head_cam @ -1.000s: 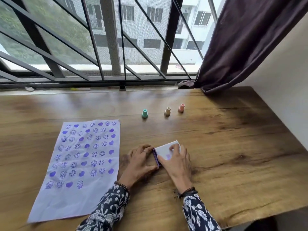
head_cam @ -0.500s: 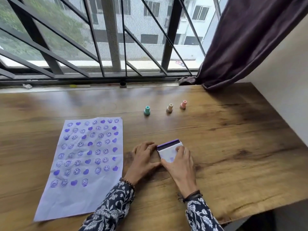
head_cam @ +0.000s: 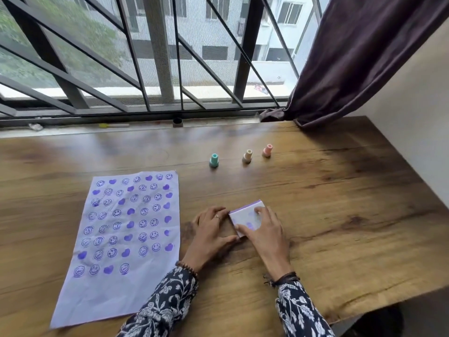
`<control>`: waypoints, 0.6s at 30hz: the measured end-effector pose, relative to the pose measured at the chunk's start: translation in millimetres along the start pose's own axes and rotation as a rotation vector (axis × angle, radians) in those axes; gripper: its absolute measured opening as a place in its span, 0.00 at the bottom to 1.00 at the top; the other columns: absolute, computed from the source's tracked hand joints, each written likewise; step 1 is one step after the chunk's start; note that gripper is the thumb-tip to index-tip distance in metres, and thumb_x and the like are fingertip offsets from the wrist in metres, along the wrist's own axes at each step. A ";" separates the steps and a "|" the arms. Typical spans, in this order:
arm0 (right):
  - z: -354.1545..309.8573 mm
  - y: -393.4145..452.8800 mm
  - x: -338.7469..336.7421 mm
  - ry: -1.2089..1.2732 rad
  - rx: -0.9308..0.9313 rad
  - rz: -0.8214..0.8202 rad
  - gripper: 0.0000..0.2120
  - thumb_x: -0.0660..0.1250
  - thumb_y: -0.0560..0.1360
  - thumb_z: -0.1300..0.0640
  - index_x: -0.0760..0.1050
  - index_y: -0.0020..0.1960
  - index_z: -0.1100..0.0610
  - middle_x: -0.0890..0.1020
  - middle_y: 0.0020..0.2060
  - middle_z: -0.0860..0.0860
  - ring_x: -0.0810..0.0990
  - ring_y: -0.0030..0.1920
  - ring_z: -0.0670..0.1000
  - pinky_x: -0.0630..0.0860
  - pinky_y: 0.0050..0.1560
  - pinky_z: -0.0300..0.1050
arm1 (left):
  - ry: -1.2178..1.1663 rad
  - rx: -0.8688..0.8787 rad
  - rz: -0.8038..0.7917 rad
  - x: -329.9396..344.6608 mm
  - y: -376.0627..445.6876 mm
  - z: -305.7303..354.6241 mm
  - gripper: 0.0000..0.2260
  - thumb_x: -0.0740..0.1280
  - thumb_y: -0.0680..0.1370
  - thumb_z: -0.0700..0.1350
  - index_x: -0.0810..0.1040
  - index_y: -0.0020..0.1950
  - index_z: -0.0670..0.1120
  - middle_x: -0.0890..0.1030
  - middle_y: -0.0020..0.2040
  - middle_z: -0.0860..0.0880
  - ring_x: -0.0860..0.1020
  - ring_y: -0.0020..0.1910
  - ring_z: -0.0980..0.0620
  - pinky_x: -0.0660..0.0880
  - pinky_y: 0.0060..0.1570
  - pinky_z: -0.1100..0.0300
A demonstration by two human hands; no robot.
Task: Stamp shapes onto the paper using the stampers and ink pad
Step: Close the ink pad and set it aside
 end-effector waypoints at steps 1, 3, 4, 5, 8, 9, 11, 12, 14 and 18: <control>5.0 0.5 -1.5 0.078 0.004 0.002 0.26 0.73 0.65 0.46 0.72 0.59 0.52 0.77 0.57 0.51 0.74 0.58 0.54 0.71 0.53 0.46 | 0.006 -0.019 0.008 -1.1 -1.3 1.3 0.33 0.74 0.65 0.56 0.68 0.67 0.48 0.69 0.65 0.48 0.65 0.67 0.50 0.55 0.69 0.50; 16.5 1.0 -6.7 0.257 0.016 0.021 0.21 0.73 0.68 0.52 0.73 0.59 0.52 0.79 0.56 0.51 0.75 0.56 0.52 0.71 0.54 0.45 | 0.055 -0.075 0.064 -3.5 -5.9 2.0 0.33 0.73 0.65 0.57 0.67 0.66 0.51 0.69 0.64 0.50 0.65 0.66 0.51 0.54 0.66 0.53; 22.4 1.3 -10.1 0.318 0.020 0.039 0.18 0.72 0.69 0.56 0.74 0.58 0.52 0.80 0.54 0.51 0.77 0.54 0.52 0.73 0.54 0.45 | 0.089 -0.091 0.103 -4.3 -9.1 2.7 0.29 0.72 0.65 0.58 0.68 0.63 0.53 0.71 0.62 0.51 0.66 0.64 0.52 0.54 0.63 0.55; 28.3 2.1 -13.0 0.361 0.024 0.052 0.17 0.71 0.69 0.59 0.74 0.56 0.52 0.81 0.53 0.51 0.79 0.52 0.52 0.75 0.54 0.47 | 0.113 -0.092 0.126 -4.1 -12.4 4.0 0.24 0.71 0.66 0.58 0.69 0.59 0.55 0.72 0.58 0.53 0.67 0.61 0.53 0.55 0.60 0.56; 42.5 7.4 -17.3 0.428 0.036 0.044 0.15 0.69 0.70 0.65 0.77 0.54 0.52 0.83 0.50 0.52 0.81 0.47 0.51 0.76 0.51 0.43 | 0.122 -0.066 0.084 4.1 -15.7 12.0 0.11 0.69 0.69 0.57 0.73 0.47 0.55 0.76 0.49 0.56 0.70 0.54 0.55 0.54 0.48 0.58; 46.3 10.4 -18.2 0.437 0.040 0.045 0.14 0.69 0.70 0.65 0.78 0.54 0.53 0.83 0.49 0.52 0.81 0.45 0.50 0.76 0.49 0.40 | 0.119 -0.064 0.069 7.7 -13.0 16.2 0.10 0.69 0.70 0.57 0.74 0.46 0.55 0.77 0.47 0.56 0.71 0.52 0.55 0.53 0.46 0.58; 53.7 19.6 -21.1 0.448 0.055 0.092 0.13 0.70 0.70 0.66 0.80 0.52 0.55 0.83 0.46 0.52 0.81 0.42 0.48 0.74 0.44 0.32 | 0.078 -0.082 0.070 13.6 -1.9 24.8 0.08 0.69 0.70 0.56 0.75 0.45 0.55 0.79 0.45 0.57 0.72 0.50 0.56 0.54 0.46 0.58; 57.8 25.9 -23.6 0.452 0.068 0.128 0.12 0.70 0.69 0.66 0.80 0.51 0.55 0.83 0.44 0.53 0.81 0.40 0.47 0.72 0.42 0.29 | 0.058 -0.092 0.074 16.6 6.2 29.4 0.08 0.69 0.70 0.56 0.75 0.45 0.56 0.79 0.44 0.58 0.72 0.49 0.57 0.54 0.46 0.57; 65.6 41.0 -29.6 0.466 0.103 0.180 0.11 0.71 0.69 0.66 0.81 0.50 0.57 0.82 0.42 0.54 0.80 0.40 0.48 0.72 0.43 0.33 | 0.056 -0.086 0.072 23.0 24.8 39.0 0.07 0.69 0.70 0.56 0.75 0.45 0.57 0.79 0.42 0.59 0.72 0.49 0.56 0.53 0.44 0.57; 81.8 79.5 -42.9 0.483 0.133 0.243 0.10 0.70 0.70 0.66 0.81 0.50 0.59 0.82 0.44 0.55 0.80 0.42 0.51 0.71 0.45 0.40 | 0.126 -0.053 0.046 39.0 72.4 62.0 0.08 0.68 0.71 0.56 0.76 0.47 0.54 0.81 0.45 0.55 0.73 0.50 0.53 0.50 0.39 0.55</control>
Point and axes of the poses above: each hand's wrist, its own y-axis towards the middle knuckle, its own x-axis out of the palm, z = x × y, the point moved 2 cm from there along y, towards the middle knuckle
